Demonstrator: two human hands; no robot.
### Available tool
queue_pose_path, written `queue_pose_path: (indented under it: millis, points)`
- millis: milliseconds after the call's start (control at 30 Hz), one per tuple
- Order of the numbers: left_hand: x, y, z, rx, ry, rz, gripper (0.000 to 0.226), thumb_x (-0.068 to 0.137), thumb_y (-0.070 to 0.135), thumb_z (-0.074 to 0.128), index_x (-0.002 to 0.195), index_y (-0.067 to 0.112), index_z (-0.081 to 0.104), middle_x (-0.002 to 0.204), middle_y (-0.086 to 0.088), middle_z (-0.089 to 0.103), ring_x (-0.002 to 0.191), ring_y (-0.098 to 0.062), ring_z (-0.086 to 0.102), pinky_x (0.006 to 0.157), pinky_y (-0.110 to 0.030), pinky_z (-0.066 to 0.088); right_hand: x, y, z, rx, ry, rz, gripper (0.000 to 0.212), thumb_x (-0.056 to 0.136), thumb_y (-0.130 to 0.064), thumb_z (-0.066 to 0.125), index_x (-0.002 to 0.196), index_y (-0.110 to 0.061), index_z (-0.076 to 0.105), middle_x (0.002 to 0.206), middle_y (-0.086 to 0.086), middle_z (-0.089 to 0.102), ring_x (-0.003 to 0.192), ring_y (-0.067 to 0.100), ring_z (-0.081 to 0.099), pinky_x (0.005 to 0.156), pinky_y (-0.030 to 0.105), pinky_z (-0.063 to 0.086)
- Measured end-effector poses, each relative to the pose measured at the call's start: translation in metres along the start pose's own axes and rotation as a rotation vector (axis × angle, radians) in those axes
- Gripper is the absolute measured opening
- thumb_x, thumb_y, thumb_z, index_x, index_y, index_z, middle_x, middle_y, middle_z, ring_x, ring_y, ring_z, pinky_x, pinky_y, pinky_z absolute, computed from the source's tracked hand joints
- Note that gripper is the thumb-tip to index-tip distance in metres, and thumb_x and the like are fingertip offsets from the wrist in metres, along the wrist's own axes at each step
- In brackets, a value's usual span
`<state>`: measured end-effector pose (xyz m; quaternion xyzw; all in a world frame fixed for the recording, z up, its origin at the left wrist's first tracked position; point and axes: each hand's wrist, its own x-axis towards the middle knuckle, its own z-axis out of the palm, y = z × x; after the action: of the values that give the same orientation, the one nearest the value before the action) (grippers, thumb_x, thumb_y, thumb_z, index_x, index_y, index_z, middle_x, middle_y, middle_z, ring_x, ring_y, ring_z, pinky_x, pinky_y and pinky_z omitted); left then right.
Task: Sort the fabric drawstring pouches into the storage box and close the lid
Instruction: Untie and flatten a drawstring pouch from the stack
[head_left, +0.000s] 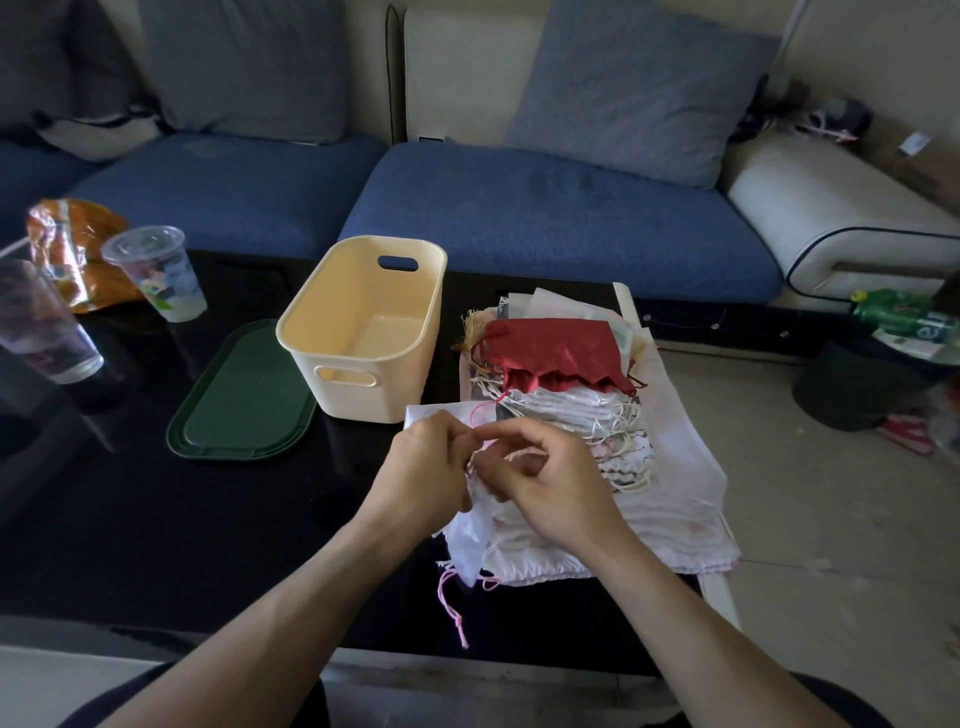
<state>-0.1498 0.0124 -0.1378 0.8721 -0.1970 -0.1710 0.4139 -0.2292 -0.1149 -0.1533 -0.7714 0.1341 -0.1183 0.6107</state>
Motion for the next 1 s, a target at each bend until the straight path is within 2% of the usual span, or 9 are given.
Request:
queue_pose_path:
  millis: [100,200,267,367,533,633,767,833,1000]
  points:
    - [0.001,0.000,0.000,-0.052,-0.011,-0.041,0.019,0.104,0.021,0.043,0.094,0.015,0.058,0.064,-0.007,0.071,0.056,-0.015,0.068,0.049,-0.025,0.048,0.001,0.003,0.000,-0.100,0.025,-0.028,0.015,0.089,-0.016,0.075,0.099,-0.028,0.077,0.080,-0.003,0.075,0.063,0.021,0.069,0.065,0.035,0.057]
    - [0.002,0.003,-0.001,-0.192,-0.026,-0.066,0.016,0.104,0.014,0.042,0.103,0.005,0.055,0.076,-0.016,0.070,0.052,-0.013,0.068,0.049,-0.020,0.049,0.000,0.004,-0.001,-0.154,0.027,-0.017,0.004,0.087,-0.021,0.078,0.090,-0.021,0.080,0.078,-0.009,0.076,0.067,0.007,0.070,0.066,0.027,0.056]
    - [0.002,0.005,-0.002,-0.264,-0.053,-0.072,0.016,0.104,0.012,0.042,0.104,0.000,0.052,0.074,-0.020,0.071,0.051,-0.014,0.066,0.050,-0.021,0.052,-0.001,0.004,0.000,-0.153,0.026,0.007,0.008,0.086,-0.024,0.079,0.084,-0.017,0.078,0.074,-0.007,0.076,0.068,0.006,0.071,0.069,0.027,0.058]
    - [0.001,0.006,-0.002,-0.334,-0.090,-0.091,0.016,0.105,0.015,0.043,0.104,0.001,0.049,0.072,-0.018,0.072,0.056,-0.019,0.069,0.054,-0.024,0.056,-0.001,0.004,-0.001,-0.203,0.046,0.040,0.017,0.084,-0.026,0.081,0.078,-0.013,0.073,0.068,-0.005,0.074,0.064,0.006,0.071,0.064,0.021,0.055]
    - [0.001,0.006,-0.002,-0.346,-0.077,-0.105,0.021,0.104,0.021,0.046,0.102,0.000,0.051,0.073,-0.013,0.074,0.059,-0.022,0.072,0.055,-0.027,0.058,0.001,0.002,-0.001,-0.189,0.033,0.073,0.014,0.083,-0.023,0.082,0.088,-0.014,0.072,0.074,-0.006,0.074,0.065,0.004,0.071,0.063,0.019,0.055]
    - [0.001,0.008,-0.003,-0.369,-0.072,-0.134,0.024,0.105,0.023,0.045,0.101,0.000,0.050,0.074,-0.016,0.074,0.060,-0.025,0.072,0.053,-0.026,0.057,0.001,0.002,0.001,-0.171,0.009,0.085,0.005,0.084,-0.019,0.079,0.085,-0.016,0.074,0.073,-0.009,0.074,0.068,0.005,0.071,0.064,0.018,0.055]
    - [-0.001,0.011,-0.005,-0.358,-0.104,-0.143,0.028,0.106,0.022,0.041,0.094,0.000,0.051,0.074,-0.021,0.073,0.064,-0.028,0.073,0.054,-0.025,0.057,0.001,0.001,0.001,-0.136,0.009,0.126,0.022,0.084,-0.033,0.079,0.080,-0.011,0.075,0.067,-0.003,0.074,0.061,0.004,0.069,0.058,0.014,0.049]
    - [-0.002,0.011,-0.004,-0.341,-0.117,-0.133,0.031,0.107,0.022,0.039,0.087,0.001,0.052,0.076,-0.021,0.073,0.066,-0.030,0.074,0.059,-0.030,0.060,0.001,0.002,0.001,-0.156,0.001,0.131,0.018,0.086,-0.027,0.078,0.079,-0.011,0.073,0.064,-0.004,0.073,0.057,0.001,0.067,0.055,0.012,0.045]
    - [0.004,0.006,-0.002,-0.328,-0.059,-0.131,0.026,0.106,0.025,0.041,0.103,0.001,0.049,0.087,-0.013,0.073,0.061,-0.028,0.073,0.053,-0.028,0.056,0.003,0.006,0.001,-0.210,-0.027,0.135,0.012,0.087,-0.027,0.076,0.080,-0.017,0.074,0.072,-0.007,0.074,0.067,0.003,0.069,0.065,0.024,0.053]
